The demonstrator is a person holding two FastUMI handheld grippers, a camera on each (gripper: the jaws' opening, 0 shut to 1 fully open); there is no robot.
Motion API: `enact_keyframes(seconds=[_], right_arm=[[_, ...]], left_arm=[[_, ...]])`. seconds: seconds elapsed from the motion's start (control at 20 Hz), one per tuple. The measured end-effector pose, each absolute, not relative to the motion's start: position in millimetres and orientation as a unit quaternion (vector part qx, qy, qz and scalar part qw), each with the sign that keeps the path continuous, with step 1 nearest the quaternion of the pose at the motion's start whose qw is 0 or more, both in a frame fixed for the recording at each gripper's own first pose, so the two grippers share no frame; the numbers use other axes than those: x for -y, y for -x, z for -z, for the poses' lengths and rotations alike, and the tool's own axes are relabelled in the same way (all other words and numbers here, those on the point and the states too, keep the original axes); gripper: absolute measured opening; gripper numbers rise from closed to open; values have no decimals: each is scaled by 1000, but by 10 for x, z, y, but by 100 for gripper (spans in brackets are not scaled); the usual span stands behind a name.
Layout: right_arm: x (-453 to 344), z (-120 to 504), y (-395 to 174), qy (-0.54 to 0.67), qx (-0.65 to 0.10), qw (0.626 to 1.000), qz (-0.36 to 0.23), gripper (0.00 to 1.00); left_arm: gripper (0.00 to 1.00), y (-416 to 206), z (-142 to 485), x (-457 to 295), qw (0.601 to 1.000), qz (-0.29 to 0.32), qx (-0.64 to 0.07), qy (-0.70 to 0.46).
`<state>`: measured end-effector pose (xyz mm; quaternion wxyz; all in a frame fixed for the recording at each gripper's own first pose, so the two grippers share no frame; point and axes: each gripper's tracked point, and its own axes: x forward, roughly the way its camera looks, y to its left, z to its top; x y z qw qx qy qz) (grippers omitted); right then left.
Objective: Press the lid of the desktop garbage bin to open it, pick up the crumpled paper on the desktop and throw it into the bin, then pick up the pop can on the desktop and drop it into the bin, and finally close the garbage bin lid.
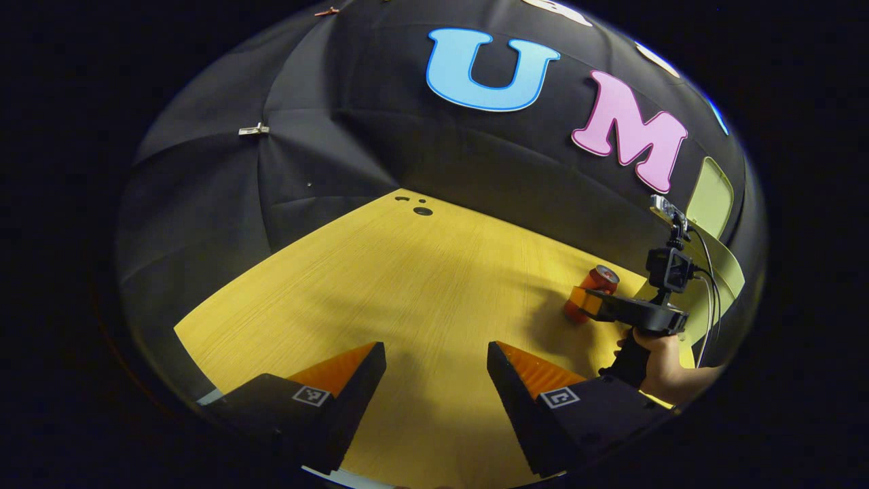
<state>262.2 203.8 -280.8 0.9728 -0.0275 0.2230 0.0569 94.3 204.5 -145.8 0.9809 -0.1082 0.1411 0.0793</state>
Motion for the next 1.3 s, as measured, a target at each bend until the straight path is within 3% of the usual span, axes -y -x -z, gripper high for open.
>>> enact_keyframes(seconds=[0.05,0.15,0.2,0.25,0.75,1.05,1.3], right_arm=[[-2056,2738,-2609,33,-218,974,-60,83],[-2095,2578,-2583,41,-211,974,-70,83],[-2119,2477,-2558,41,-207,975,-76,87],[-2145,2352,-2528,43,-201,975,-82,83],[-2197,797,-2121,57,-128,982,-129,83],[-1922,-73,-1958,47,-73,989,-116,82],[-1347,-505,-1844,40,-45,996,-64,82]], left_arm=[[96,-941,1445,-2040,981,-79,-140,107],[96,-896,1397,-2030,982,-78,-136,105],[96,-876,1356,-2026,982,-78,-134,104],[96,-861,1324,-2016,983,-77,-132,104],[96,-470,1144,-1945,984,-67,-129,100],[96,-367,1020,-1895,988,-43,-127,76],[96,-416,868,-1784,991,-15,-118,62]])
